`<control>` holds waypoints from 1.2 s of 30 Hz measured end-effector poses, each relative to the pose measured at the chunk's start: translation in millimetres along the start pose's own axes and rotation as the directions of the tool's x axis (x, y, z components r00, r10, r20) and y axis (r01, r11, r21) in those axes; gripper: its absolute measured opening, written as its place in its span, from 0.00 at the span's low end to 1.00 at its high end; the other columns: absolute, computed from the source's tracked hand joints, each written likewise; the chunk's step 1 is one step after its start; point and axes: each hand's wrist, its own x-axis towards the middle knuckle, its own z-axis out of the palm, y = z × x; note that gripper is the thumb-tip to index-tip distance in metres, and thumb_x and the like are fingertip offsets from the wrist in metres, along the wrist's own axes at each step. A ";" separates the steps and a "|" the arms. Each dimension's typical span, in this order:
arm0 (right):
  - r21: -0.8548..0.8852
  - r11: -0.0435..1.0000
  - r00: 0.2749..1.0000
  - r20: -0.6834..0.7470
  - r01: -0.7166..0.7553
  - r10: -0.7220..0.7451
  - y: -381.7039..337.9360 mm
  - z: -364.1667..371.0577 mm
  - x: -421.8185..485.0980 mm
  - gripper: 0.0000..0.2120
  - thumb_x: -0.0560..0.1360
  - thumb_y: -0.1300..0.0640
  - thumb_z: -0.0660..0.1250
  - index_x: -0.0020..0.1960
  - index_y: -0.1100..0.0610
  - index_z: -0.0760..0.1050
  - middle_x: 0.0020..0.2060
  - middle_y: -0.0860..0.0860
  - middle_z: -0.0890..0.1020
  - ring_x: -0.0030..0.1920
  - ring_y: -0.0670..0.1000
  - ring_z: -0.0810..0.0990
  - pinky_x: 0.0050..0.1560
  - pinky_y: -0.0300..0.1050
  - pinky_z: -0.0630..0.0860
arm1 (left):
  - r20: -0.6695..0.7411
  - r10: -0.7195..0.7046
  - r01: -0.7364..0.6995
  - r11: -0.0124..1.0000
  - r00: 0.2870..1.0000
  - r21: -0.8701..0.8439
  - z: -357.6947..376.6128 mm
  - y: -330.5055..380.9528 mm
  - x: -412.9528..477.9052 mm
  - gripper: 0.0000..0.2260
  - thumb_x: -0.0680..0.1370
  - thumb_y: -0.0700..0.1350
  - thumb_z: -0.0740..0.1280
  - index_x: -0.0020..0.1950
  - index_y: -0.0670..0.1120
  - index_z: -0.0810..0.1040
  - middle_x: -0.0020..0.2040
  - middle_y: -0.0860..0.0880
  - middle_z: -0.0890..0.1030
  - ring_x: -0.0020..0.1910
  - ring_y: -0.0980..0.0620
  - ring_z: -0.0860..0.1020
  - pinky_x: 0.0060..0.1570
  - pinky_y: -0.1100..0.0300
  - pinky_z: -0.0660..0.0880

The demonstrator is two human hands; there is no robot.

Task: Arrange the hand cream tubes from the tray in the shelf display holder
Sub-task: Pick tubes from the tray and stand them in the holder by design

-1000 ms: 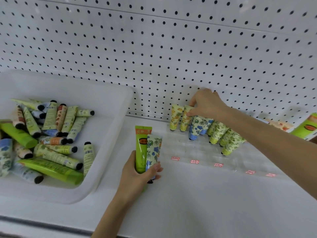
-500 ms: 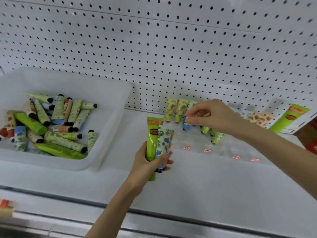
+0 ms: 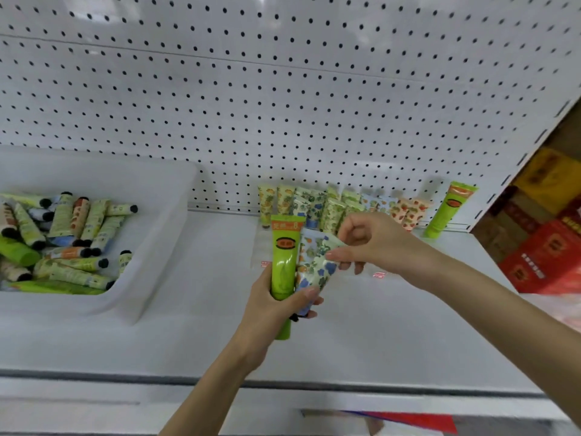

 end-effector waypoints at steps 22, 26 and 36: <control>-0.602 0.782 0.954 -0.298 -0.161 -0.034 -5.0 -24.5 122.5 0.06 0.68 0.55 0.76 0.39 0.57 0.82 0.33 0.46 0.77 0.31 0.44 0.73 0.35 0.40 0.67 | -0.247 -0.026 0.041 0.998 0.969 0.056 -50.9 -37.4 22.2 0.11 0.74 0.34 0.70 0.54 0.42 0.74 0.47 0.41 0.84 0.41 0.45 0.85 0.39 0.54 0.82; -0.607 0.782 0.957 -0.284 -0.139 -0.051 3.5 -26.6 130.5 0.07 0.68 0.56 0.76 0.40 0.59 0.83 0.28 0.44 0.75 0.29 0.43 0.71 0.36 0.41 0.68 | -0.249 -0.022 0.038 0.997 0.968 0.061 -51.6 -39.1 23.6 0.12 0.74 0.34 0.70 0.55 0.41 0.74 0.47 0.41 0.84 0.41 0.45 0.85 0.39 0.53 0.82; -0.676 0.717 0.963 -0.267 -0.169 -0.025 15.8 -15.7 141.2 0.06 0.68 0.55 0.76 0.37 0.56 0.81 0.38 0.51 0.83 0.37 0.50 0.78 0.39 0.43 0.72 | -0.246 -0.018 0.034 0.997 0.969 0.063 -52.2 -40.5 24.6 0.12 0.74 0.33 0.70 0.55 0.41 0.74 0.46 0.42 0.84 0.41 0.45 0.85 0.38 0.54 0.81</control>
